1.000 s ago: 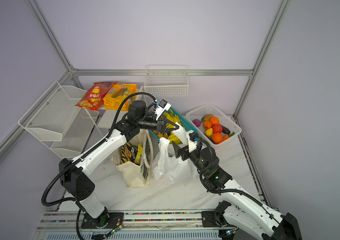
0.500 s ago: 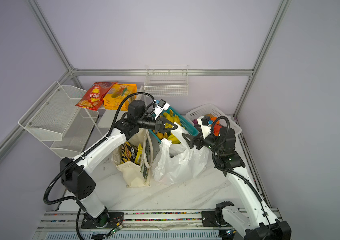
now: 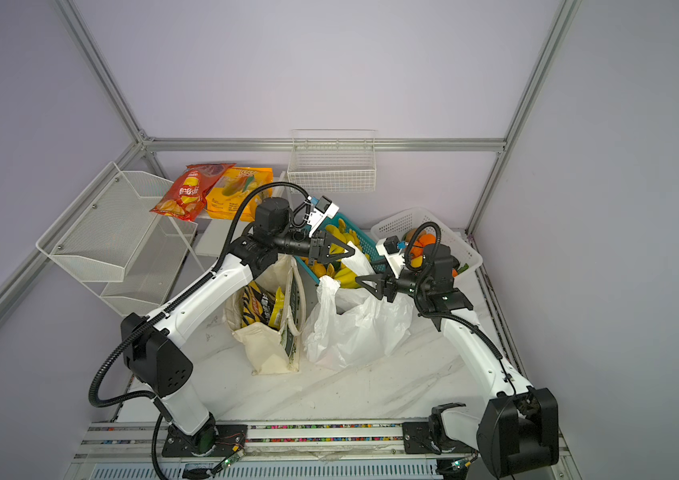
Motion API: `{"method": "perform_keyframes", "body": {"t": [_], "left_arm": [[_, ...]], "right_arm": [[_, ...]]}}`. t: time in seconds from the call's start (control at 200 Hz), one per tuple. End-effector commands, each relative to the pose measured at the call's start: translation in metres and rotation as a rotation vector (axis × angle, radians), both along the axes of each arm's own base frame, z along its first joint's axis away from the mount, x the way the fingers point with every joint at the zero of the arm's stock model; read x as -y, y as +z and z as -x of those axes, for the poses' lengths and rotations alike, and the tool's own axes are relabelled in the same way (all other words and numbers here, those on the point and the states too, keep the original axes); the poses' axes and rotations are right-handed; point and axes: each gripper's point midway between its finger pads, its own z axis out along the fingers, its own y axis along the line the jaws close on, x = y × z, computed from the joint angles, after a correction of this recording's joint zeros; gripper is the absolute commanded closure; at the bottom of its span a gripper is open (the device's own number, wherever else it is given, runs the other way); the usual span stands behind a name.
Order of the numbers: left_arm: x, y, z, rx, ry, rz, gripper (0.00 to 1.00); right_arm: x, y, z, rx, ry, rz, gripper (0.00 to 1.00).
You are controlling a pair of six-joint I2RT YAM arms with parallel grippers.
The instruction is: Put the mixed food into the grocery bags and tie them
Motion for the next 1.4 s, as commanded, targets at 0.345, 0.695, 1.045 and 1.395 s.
{"method": "perform_keyframes", "body": {"t": [0.345,0.695,1.045,1.395], "left_arm": [[-0.078,0.083,-0.029,0.332,0.345,0.065,0.16],[-0.137,0.018,0.064,0.670,0.307,0.088,0.11],[-0.089,-0.020,0.067,0.814,0.131,0.001,0.05],[-0.060,-0.024,0.063,0.731,0.016,0.105,0.14]], "right_arm": [[0.015,0.000,-0.015,-0.065,-0.184,-0.036,1.00],[0.026,0.015,-0.020,-0.097,-0.278,-0.070,1.00],[0.029,0.018,-0.018,-0.078,-0.298,-0.055,1.00],[0.031,0.014,-0.021,-0.082,-0.316,-0.047,1.00]]}}
